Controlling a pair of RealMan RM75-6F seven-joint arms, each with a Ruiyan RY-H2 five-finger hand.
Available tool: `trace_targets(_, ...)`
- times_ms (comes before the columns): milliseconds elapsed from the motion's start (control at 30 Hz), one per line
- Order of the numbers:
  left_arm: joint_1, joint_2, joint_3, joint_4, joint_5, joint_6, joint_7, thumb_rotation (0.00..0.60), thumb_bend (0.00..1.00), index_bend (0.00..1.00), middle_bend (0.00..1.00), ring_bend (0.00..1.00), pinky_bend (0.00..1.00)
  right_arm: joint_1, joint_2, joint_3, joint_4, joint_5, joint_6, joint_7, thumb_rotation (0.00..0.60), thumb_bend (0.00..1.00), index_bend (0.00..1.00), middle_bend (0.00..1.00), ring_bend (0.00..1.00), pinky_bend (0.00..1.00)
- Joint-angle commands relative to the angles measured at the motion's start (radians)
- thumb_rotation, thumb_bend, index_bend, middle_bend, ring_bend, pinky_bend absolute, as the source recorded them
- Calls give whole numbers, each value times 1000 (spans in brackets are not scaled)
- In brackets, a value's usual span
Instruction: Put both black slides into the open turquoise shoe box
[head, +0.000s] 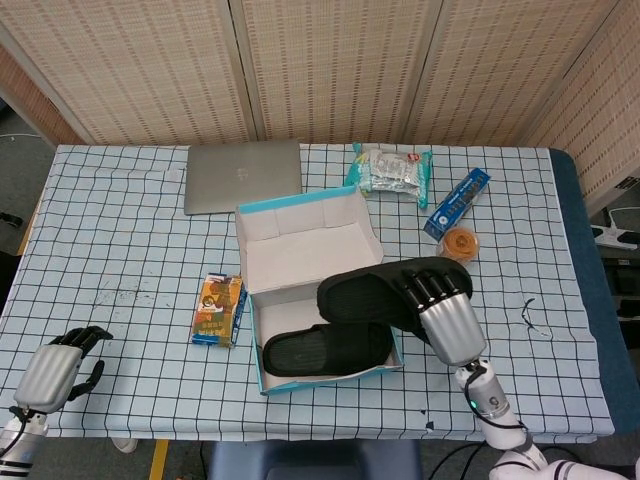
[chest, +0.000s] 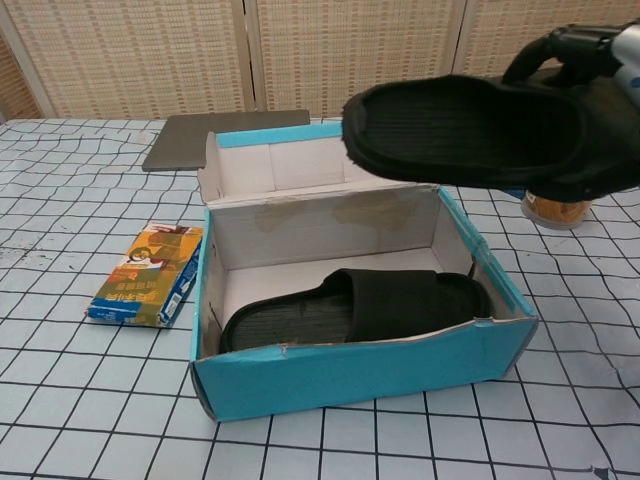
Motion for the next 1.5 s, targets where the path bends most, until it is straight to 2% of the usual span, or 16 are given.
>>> trace_targets(33,0,1,0,1,3,3,0,600,471,311,276,271,423,78,-83,20,35,-27,-85,7,600,19,702,683,576,653)
trace_targets(333,1,4,-1,4,4,7,-13,600,471,311,277,271,423,206,-267,78,199,1,-200,46,600,54,704,683,577,653)
trace_targets(633,1,8,-1,-1,7,11,-24,600,472,311,277,271,423,236,-371,59,389,35,-232,119,600,55,705,684,577,653)
trace_targets(933,1,9,-1,-1,9,12,-23,600,472,311,277,271,423,228,-398,23,474,60,-248,171,600,54,705,684,577,653)
trace_targets(1367,0,7,-1,1,9,10,-20,600,471,311,278,271,423,212,-397,18,509,135,-312,174,600,55,705,684,577,653)
trace_targets(1500,0,6,-1,3,7,9,-18,600,473,311,279,271,423,209,-383,11,489,154,-341,175,600,55,693,684,573,652)
